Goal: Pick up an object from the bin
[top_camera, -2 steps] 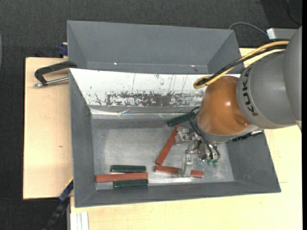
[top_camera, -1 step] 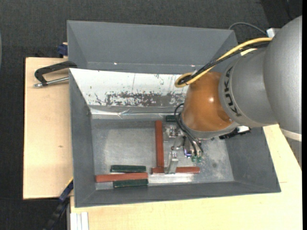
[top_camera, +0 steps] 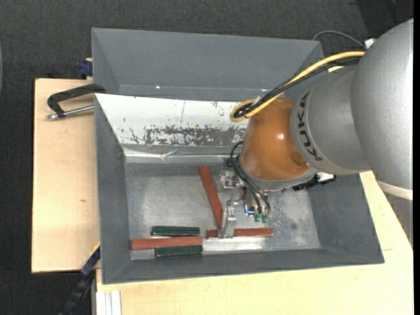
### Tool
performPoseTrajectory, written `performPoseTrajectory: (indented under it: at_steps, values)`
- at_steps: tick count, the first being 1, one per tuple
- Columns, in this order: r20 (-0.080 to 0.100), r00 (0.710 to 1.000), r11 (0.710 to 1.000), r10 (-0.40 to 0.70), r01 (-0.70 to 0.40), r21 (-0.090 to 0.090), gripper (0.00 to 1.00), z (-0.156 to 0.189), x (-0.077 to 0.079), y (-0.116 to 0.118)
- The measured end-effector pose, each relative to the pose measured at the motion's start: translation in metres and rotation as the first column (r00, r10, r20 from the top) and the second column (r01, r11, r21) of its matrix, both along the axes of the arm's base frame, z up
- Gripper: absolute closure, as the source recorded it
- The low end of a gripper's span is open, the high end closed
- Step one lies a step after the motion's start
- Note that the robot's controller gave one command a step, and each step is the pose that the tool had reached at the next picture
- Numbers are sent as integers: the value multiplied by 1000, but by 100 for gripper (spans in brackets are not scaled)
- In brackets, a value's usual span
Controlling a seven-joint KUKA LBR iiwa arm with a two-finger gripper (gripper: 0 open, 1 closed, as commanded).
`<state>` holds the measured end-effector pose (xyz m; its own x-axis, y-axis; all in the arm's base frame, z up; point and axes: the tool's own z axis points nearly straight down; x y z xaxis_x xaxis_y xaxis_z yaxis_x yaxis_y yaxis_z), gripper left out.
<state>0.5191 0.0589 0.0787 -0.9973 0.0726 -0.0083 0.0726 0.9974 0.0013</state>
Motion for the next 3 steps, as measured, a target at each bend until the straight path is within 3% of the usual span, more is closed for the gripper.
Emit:
performPoseTrajectory:
  at_steps: [1,2,3]
  values:
    - [-6,984,985,175,-175,3,0,-5,-19,9]
    - [-4,980,980,199,-199,0,100,-6,-23,-6]
    - [-3,980,980,199,-199,0,100,-6,-23,-6]
